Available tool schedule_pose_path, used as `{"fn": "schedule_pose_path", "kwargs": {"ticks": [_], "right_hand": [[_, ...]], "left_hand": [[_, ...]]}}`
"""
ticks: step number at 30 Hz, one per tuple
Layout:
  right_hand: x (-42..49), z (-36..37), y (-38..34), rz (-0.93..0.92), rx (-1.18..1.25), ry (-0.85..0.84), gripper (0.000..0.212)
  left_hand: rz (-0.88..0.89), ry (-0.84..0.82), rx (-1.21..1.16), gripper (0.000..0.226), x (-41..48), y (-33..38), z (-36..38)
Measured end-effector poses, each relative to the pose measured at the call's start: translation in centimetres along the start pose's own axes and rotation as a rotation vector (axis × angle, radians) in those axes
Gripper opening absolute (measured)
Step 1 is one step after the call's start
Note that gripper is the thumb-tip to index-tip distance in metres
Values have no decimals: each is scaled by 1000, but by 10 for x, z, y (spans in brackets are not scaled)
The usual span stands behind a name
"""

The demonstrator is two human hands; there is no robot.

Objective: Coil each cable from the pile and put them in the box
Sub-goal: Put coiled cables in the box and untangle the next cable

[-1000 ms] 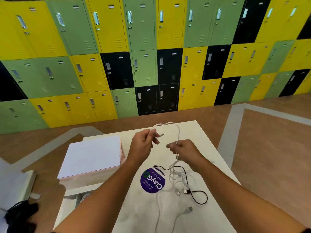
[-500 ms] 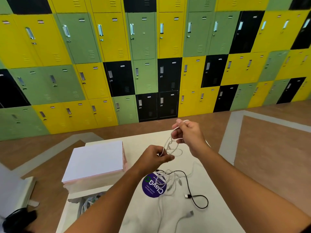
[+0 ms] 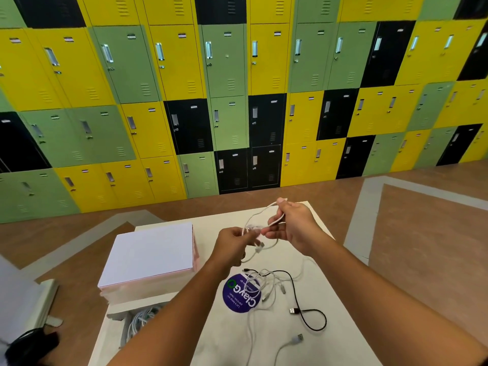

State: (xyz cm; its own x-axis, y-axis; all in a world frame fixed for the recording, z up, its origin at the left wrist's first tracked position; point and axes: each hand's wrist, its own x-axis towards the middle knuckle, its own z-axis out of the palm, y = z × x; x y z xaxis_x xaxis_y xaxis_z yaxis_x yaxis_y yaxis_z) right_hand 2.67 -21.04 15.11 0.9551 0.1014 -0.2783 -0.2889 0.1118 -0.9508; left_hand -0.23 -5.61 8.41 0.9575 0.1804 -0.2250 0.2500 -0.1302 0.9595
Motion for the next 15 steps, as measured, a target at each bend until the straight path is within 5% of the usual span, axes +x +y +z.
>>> {"fn": "schedule_pose_path", "kwargs": {"ticks": [2, 9, 13, 15], "right_hand": [[-1, -1, 1, 18, -33, 0, 38], [9, -18, -16, 0, -116, 127, 42], [7, -19, -25, 29, -197, 77, 32], [7, -20, -23, 2, -233, 85, 23]], "left_hand": [[6, 27, 11, 6, 1, -4, -1], [23, 198, 358, 16, 12, -36, -22], [1, 136, 391, 4, 14, -46, -28], [24, 92, 369, 20, 14, -45, -28]]}}
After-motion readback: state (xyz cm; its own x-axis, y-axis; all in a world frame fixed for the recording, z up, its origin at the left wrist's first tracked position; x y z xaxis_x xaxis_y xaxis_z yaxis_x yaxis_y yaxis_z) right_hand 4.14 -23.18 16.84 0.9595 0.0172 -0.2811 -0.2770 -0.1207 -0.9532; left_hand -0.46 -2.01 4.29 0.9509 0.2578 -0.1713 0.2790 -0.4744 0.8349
